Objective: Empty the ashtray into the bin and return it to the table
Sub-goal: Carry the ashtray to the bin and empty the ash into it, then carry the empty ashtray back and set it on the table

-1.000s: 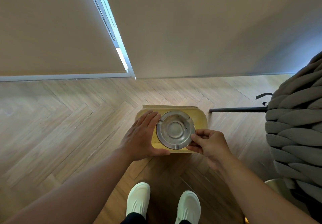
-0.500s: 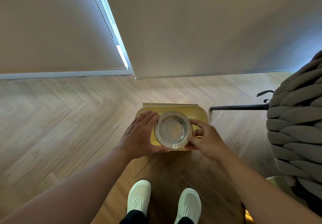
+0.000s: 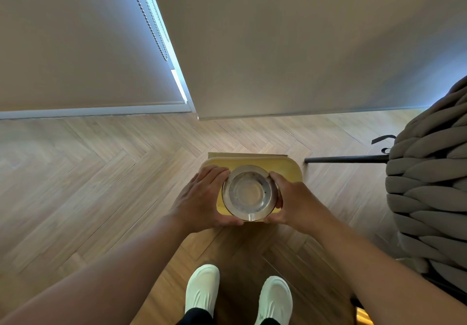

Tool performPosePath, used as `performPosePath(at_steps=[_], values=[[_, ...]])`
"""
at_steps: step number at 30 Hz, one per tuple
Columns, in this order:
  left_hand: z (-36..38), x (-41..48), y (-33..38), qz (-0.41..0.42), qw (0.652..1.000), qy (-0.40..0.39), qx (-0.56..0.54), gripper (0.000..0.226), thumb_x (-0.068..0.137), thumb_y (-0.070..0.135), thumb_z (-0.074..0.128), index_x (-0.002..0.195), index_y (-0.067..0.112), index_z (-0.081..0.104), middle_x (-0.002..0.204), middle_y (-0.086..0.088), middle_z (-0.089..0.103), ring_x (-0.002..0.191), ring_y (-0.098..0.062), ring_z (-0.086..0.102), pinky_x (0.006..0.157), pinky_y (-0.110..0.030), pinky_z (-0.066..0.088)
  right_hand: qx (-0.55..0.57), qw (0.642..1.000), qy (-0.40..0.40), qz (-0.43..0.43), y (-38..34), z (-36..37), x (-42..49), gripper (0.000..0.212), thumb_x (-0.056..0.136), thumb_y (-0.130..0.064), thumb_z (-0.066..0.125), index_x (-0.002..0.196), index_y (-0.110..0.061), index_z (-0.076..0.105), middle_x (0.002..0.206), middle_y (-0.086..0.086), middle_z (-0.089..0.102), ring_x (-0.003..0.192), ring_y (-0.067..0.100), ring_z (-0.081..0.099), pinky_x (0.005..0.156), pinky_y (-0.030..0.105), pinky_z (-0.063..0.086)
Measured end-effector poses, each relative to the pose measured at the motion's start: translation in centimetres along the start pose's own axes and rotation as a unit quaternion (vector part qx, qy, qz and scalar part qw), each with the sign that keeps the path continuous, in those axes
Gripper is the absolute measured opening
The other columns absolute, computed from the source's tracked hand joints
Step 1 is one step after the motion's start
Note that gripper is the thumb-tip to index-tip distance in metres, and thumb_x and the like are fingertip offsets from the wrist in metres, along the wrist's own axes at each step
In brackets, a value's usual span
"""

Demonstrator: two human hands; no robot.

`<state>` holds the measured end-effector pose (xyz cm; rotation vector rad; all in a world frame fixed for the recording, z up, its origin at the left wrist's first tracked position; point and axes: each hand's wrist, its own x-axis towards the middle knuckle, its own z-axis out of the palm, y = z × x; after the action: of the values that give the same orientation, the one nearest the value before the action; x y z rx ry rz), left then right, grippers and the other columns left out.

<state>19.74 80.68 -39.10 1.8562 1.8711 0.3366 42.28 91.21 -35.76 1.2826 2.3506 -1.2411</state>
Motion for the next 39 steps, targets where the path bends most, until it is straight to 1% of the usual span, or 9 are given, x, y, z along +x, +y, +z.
performPosePath(at_steps=[3, 5, 11, 15, 22, 28, 31, 34, 39], values=[[0.0, -0.2, 0.1, -0.001, 1.000, -0.010, 0.004, 0.116, 0.055, 0.092, 0.057, 0.142, 0.016, 0.044, 0.142, 0.002, 0.049, 0.133, -0.016, 0.042, 0.110, -0.040, 0.043, -0.024, 1.000, 0.000, -0.006, 0.0, 0.3, 0.1, 0.087, 0.060, -0.035, 0.092, 0.130, -0.026, 0.042, 0.117, -0.004, 0.066, 0.101, 0.015, 0.065, 0.090, 0.036, 0.057], [-0.1, -0.4, 0.3, -0.003, 1.000, -0.018, 0.006, 0.117, 0.054, 0.091, 0.058, 0.143, 0.016, 0.043, 0.143, 0.002, 0.049, 0.133, -0.017, 0.043, 0.110, -0.039, 0.043, -0.044, 0.999, 0.006, -0.011, 0.0, 0.5, 0.0, 0.083, 0.060, -0.038, 0.092, 0.126, -0.025, 0.044, 0.118, -0.004, 0.063, 0.104, 0.015, 0.062, 0.091, 0.035, 0.055], [-0.8, -0.6, 0.6, -0.001, 1.000, -0.027, 0.012, 0.115, 0.054, 0.089, 0.065, 0.142, 0.017, 0.044, 0.140, 0.005, 0.050, 0.130, -0.014, 0.043, 0.108, -0.035, 0.043, -0.055, 0.998, 0.017, -0.031, 0.1, 0.3, -0.3, 0.084, 0.059, -0.043, 0.091, 0.127, -0.026, 0.044, 0.122, -0.005, 0.059, 0.107, 0.014, 0.058, 0.092, 0.035, 0.054], [-1.3, -0.9, 1.1, -0.004, 1.000, -0.029, 0.004, 0.116, 0.053, 0.089, 0.064, 0.142, 0.017, 0.044, 0.140, 0.005, 0.050, 0.130, -0.013, 0.043, 0.109, -0.035, 0.043, -0.055, 0.998, 0.020, -0.036, -0.4, -0.1, -1.0, 0.084, 0.059, -0.045, 0.091, 0.126, -0.027, 0.044, 0.122, -0.005, 0.058, 0.107, 0.014, 0.058, 0.093, 0.034, 0.053], [-3.7, -1.9, 3.4, -0.026, 0.998, -0.061, -0.004, 0.120, 0.054, 0.087, 0.067, 0.149, 0.021, 0.033, 0.150, 0.005, 0.046, 0.136, -0.014, 0.043, 0.111, -0.036, 0.042, -0.067, 0.997, 0.016, -0.022, -1.9, -1.7, -3.3, 0.086, 0.059, -0.046, 0.090, 0.128, -0.025, 0.043, 0.126, -0.005, 0.056, 0.109, 0.016, 0.058, 0.094, 0.035, 0.052], [-7.6, -2.8, 6.0, -0.031, 0.998, -0.058, -0.007, 0.116, 0.055, 0.084, 0.069, 0.148, 0.024, 0.034, 0.149, 0.005, 0.047, 0.134, -0.017, 0.046, 0.110, -0.037, 0.043, -0.066, 0.998, 0.019, -0.014, -4.4, -4.2, -6.1, 0.094, 0.062, -0.046, 0.089, 0.139, -0.023, 0.039, 0.135, -0.002, 0.053, 0.120, 0.018, 0.054, 0.100, 0.033, 0.047], [-10.4, -3.6, 7.8, -0.032, 0.997, -0.062, -0.014, 0.113, 0.055, 0.079, 0.074, 0.145, 0.023, 0.036, 0.145, 0.002, 0.050, 0.129, -0.017, 0.048, 0.106, -0.036, 0.045, -0.062, 0.998, 0.011, -0.007, -6.4, -6.0, -8.0, 0.092, 0.060, -0.043, 0.089, 0.136, -0.018, 0.043, 0.130, 0.001, 0.055, 0.118, 0.020, 0.052, 0.095, 0.032, 0.045], [-13.4, -5.4, 10.3, -0.029, 0.997, -0.063, -0.017, 0.110, 0.054, 0.076, 0.078, 0.142, 0.020, 0.039, 0.141, 0.000, 0.052, 0.126, -0.018, 0.050, 0.102, -0.035, 0.046, -0.054, 0.998, 0.013, -0.007, -8.8, -7.6, -11.1, 0.086, 0.059, -0.040, 0.090, 0.130, -0.018, 0.046, 0.123, 0.002, 0.058, 0.112, 0.021, 0.054, 0.089, 0.032, 0.046], [-18.0, -8.8, 13.9, -0.040, 0.997, -0.070, -0.016, 0.109, 0.054, 0.075, 0.078, 0.140, 0.021, 0.039, 0.140, -0.001, 0.053, 0.125, -0.020, 0.051, 0.098, -0.035, 0.047, -0.049, 0.999, 0.013, -0.011, -12.6, -9.9, -16.3, 0.082, 0.059, -0.038, 0.091, 0.126, -0.019, 0.048, 0.121, 0.002, 0.060, 0.108, 0.020, 0.056, 0.091, 0.038, 0.050]])
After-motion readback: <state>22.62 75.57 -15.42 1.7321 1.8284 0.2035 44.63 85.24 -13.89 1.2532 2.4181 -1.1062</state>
